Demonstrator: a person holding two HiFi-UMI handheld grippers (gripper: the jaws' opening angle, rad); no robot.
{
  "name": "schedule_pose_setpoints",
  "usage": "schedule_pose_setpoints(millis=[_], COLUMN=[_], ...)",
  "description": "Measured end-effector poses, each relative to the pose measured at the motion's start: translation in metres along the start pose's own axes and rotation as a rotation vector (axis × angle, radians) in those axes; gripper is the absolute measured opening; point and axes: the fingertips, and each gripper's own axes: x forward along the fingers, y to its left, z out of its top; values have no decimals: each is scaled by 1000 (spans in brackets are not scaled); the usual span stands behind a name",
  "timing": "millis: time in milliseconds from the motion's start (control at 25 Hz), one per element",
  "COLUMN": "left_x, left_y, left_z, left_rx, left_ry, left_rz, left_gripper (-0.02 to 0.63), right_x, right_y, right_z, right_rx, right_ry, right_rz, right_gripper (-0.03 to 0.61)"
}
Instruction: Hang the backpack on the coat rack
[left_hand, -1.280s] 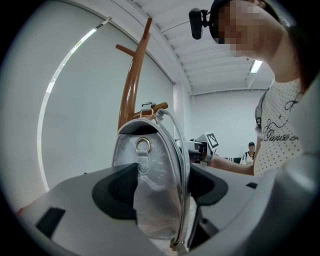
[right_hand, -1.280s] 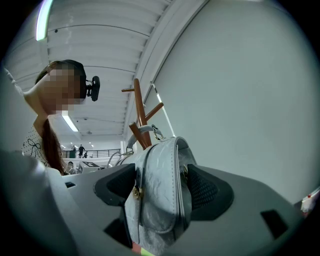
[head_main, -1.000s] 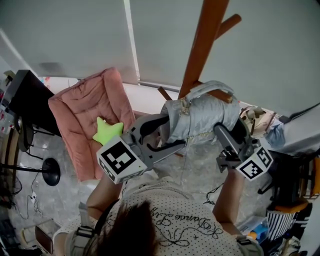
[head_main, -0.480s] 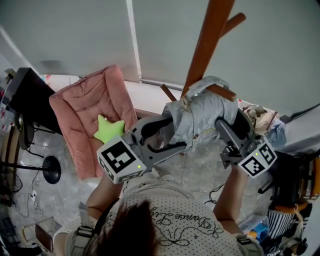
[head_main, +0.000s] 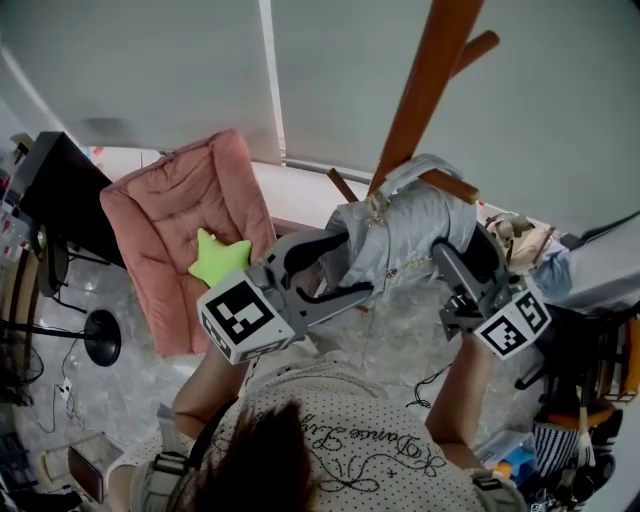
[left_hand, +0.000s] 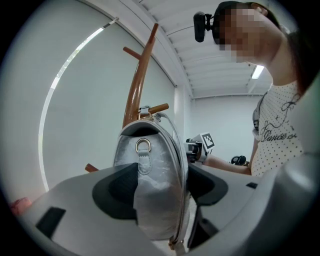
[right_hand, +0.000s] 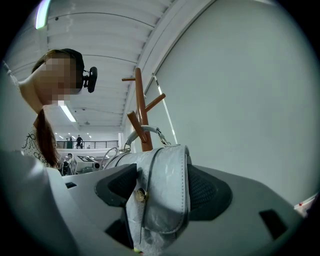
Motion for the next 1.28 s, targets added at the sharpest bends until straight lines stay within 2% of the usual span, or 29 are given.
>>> schedule_pose_setpoints(millis=[160,360,480,640,880,1080,1280], left_x=[0,0,-3,-17,-41,-59,-77], left_y=[0,-1,-3,-4,12,31,45], left_z=[2,5,10,28,50,65,76], left_rx=[55,98,82,13,6,45,64], left_ry=[2,2,-25,-113,-195,-233,-287], left_rz=[9,0,-24,-54,-31,60,172], left_gripper=[302,304,301,238,205,159,102], right_x=[-1,-4,-6,-7,-4,-4,-17], right_y=[0,1,5,12,21,27,35], right_z=[-2,1,4,9,15,23,36], right_rx=[-15,-81,-101,-129,-154,-202,-246], right_ry=[26,45,40,41,25,24,-28], right_rz=[-19,-68,-82,-99,-128,-159,-184], right_gripper=[319,327,330,330,331,325,283])
